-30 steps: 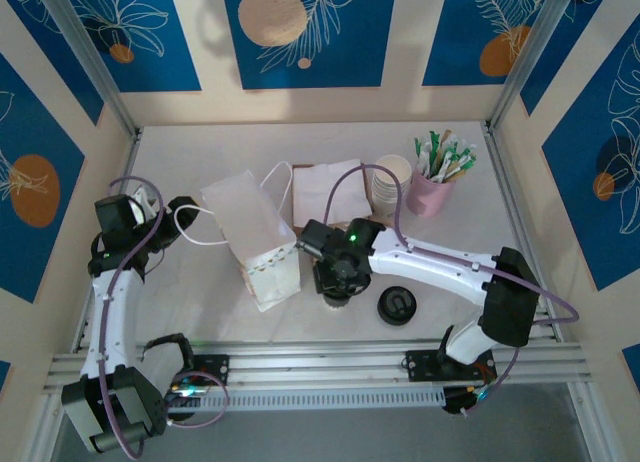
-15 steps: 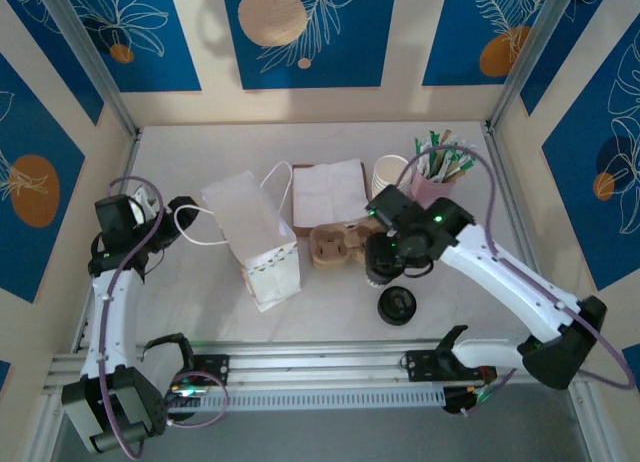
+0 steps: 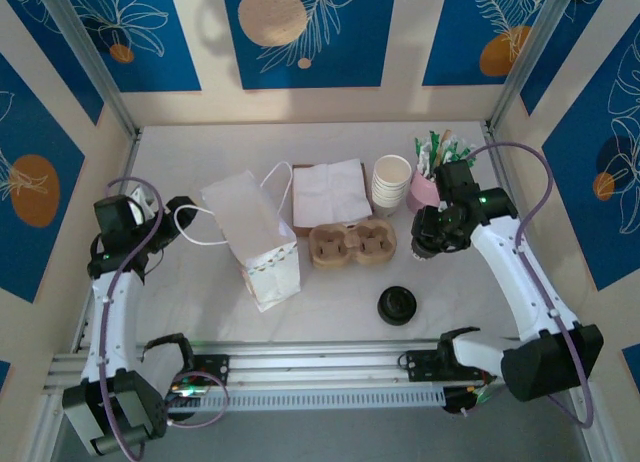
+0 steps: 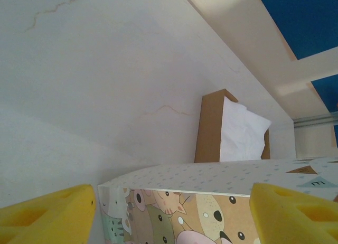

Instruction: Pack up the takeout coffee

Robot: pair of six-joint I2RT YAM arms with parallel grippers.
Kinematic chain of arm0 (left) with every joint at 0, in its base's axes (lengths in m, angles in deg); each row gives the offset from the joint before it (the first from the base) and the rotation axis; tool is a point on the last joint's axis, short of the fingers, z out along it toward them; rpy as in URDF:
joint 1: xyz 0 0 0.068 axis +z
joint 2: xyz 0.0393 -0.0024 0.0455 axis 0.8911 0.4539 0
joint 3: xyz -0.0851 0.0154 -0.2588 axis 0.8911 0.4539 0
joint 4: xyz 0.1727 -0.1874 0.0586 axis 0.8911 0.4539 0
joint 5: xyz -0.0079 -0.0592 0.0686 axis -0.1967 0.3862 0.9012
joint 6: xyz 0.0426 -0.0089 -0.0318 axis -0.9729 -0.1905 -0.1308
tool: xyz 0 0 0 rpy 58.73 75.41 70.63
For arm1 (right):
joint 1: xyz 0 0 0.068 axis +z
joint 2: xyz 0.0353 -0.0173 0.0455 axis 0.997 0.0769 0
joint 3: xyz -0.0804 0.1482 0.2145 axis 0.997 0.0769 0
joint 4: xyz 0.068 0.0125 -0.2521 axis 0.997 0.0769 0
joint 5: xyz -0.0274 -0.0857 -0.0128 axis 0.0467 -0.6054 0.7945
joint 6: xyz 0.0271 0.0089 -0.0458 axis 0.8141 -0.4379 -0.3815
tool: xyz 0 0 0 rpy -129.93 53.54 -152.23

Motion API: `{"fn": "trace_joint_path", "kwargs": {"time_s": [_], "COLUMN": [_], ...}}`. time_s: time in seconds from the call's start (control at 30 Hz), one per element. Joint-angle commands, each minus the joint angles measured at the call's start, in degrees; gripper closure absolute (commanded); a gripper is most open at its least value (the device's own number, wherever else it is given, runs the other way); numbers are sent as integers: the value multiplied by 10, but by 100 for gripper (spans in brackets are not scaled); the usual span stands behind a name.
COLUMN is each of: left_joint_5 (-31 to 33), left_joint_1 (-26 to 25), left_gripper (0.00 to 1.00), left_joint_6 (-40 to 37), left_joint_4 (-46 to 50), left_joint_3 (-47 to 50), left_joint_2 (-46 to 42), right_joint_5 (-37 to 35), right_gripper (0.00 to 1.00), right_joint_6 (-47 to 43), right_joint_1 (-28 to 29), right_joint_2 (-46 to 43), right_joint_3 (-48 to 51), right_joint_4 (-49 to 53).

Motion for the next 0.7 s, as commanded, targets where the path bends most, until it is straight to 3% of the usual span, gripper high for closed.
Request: {"fn": "trace_joint_path", "kwargs": {"time_s": [0.0, 0.27, 0.67], "left_joint_5": [10, 16, 17], "left_joint_1": [-3, -3, -2], "left_gripper": [23, 23, 23], "left_joint_6": [-15, -17, -17], "left_joint_4": [12, 16, 17], "left_joint_3": [-1, -1, -1], "left_joint_2": [-6, -5, -4], "right_joint_5": [36, 42, 2], "right_gripper": [35, 34, 14], "right_joint_6": [-5, 1, -1], "right_joint_1": [-26, -48, -23], "right_joint_2": [27, 52, 47], "right_joint_3": [25, 65, 34], "right_joint_4": [-53, -85, -61]}}
